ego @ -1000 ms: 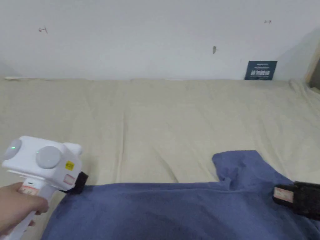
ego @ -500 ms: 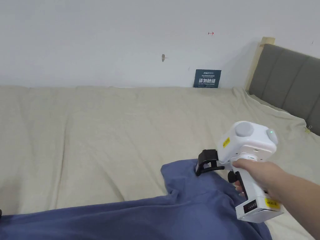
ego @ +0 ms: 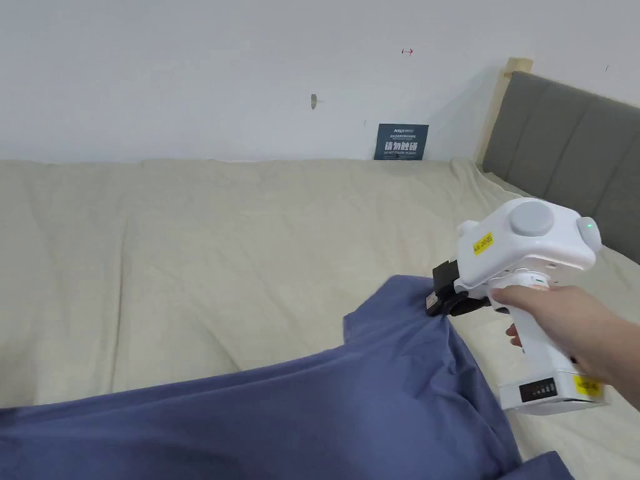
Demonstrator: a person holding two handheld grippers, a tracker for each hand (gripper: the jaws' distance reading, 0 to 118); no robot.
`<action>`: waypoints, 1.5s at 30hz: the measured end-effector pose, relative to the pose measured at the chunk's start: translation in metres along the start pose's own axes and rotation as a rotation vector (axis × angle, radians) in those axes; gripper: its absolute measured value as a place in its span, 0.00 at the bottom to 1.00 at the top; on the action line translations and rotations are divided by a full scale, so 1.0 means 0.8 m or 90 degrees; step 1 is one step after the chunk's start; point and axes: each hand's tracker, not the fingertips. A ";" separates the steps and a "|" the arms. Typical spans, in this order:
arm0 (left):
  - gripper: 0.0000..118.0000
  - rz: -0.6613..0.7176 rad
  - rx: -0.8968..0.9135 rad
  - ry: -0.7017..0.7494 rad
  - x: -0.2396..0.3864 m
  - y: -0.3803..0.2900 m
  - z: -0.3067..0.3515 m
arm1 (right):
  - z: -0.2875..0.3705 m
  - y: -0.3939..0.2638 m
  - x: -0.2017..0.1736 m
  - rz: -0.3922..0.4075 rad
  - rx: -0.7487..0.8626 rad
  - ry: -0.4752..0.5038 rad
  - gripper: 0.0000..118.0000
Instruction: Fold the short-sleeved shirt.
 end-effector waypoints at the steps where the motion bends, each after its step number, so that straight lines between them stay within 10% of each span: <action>1: 0.04 0.000 0.007 -0.002 0.001 -0.004 0.009 | 0.016 -0.009 -0.001 0.005 0.004 0.004 0.00; 14: 0.04 -0.003 0.090 -0.100 0.009 -0.170 0.166 | 0.212 -0.226 0.076 -0.062 0.059 0.120 0.00; 33: 0.08 0.071 0.014 -0.103 -0.003 -0.314 0.099 | 0.112 -0.402 0.139 -0.159 -0.005 0.074 0.01; 35: 0.29 0.076 0.018 -0.109 -0.005 -0.315 0.103 | 0.119 -0.399 0.134 -0.147 -0.007 0.061 0.21; 37: 0.71 0.083 0.034 -0.123 -0.002 -0.316 0.116 | 0.131 -0.392 0.124 -0.124 0.017 0.033 0.76; 38: 0.89 0.084 0.044 -0.109 0.001 -0.314 0.121 | 0.137 -0.389 0.118 -0.112 0.028 0.011 0.89; 45: 1.00 0.159 0.220 -0.102 0.016 -0.310 0.197 | 0.221 -0.387 0.054 -0.100 0.207 0.093 0.89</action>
